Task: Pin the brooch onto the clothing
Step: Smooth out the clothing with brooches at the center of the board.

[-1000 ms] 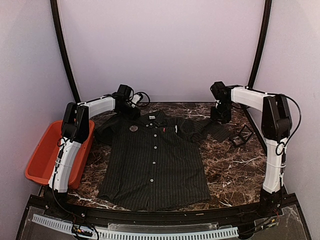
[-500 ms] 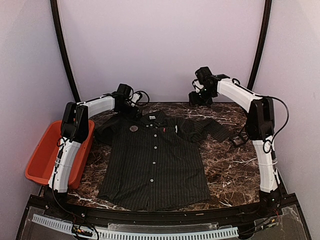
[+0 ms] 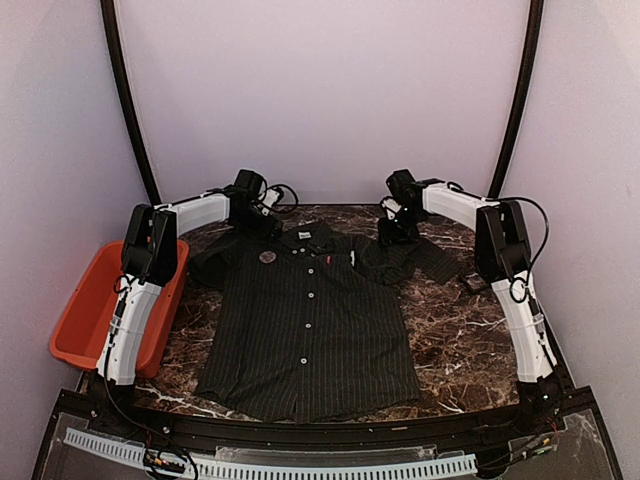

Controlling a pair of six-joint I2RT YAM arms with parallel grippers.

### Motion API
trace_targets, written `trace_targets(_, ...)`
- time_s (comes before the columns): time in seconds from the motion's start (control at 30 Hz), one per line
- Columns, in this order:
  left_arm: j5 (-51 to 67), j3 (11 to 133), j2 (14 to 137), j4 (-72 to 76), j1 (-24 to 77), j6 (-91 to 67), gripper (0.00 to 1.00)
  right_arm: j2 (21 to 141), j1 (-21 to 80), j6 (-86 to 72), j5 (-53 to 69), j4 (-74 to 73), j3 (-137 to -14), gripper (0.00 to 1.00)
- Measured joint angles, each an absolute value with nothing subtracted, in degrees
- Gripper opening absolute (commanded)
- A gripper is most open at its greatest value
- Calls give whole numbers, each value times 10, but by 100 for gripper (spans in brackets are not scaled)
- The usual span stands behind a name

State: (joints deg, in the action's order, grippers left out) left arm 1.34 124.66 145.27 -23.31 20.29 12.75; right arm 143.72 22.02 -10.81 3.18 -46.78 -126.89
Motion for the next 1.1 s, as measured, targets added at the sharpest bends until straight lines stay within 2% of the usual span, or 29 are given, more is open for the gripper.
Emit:
trace_targets(0.1,13,1247,1453,-236,202,127,71,1437,220,-111,43,-461,-1262,7)
trace_targets(0.13,12,1247,1453,-237,201,127,67,1437,221,-110,47,-455,-1258,0)
trace_targets(0.2,11,1247,1453,-241,201,126,54,1432,221,-109,52,-444,-1245,0)
trace_targets(0.27,10,1247,1453,-244,200,124,26,1424,221,-116,49,-435,-1229,0)
trace_targets(0.3,10,1246,1453,-247,199,125,19,1419,221,-120,44,-431,-1220,0)
trace_targets(0.33,10,1246,1453,-250,199,124,6,1414,220,-126,40,-429,-1212,0)
trace_targets(0.37,10,1246,1453,-253,197,125,3,1407,218,-133,30,-426,-1199,0)
trace_targets(0.6,8,1245,1456,-256,197,122,1,1364,200,-187,-43,-432,-1140,0)
trace_targets(0.9,12,1247,1461,-249,209,114,1,1355,194,-201,-117,-427,-1165,0)
trace_targets(1.1,-2,1247,1461,-227,208,101,1,1352,194,-200,-127,-361,-1165,0)
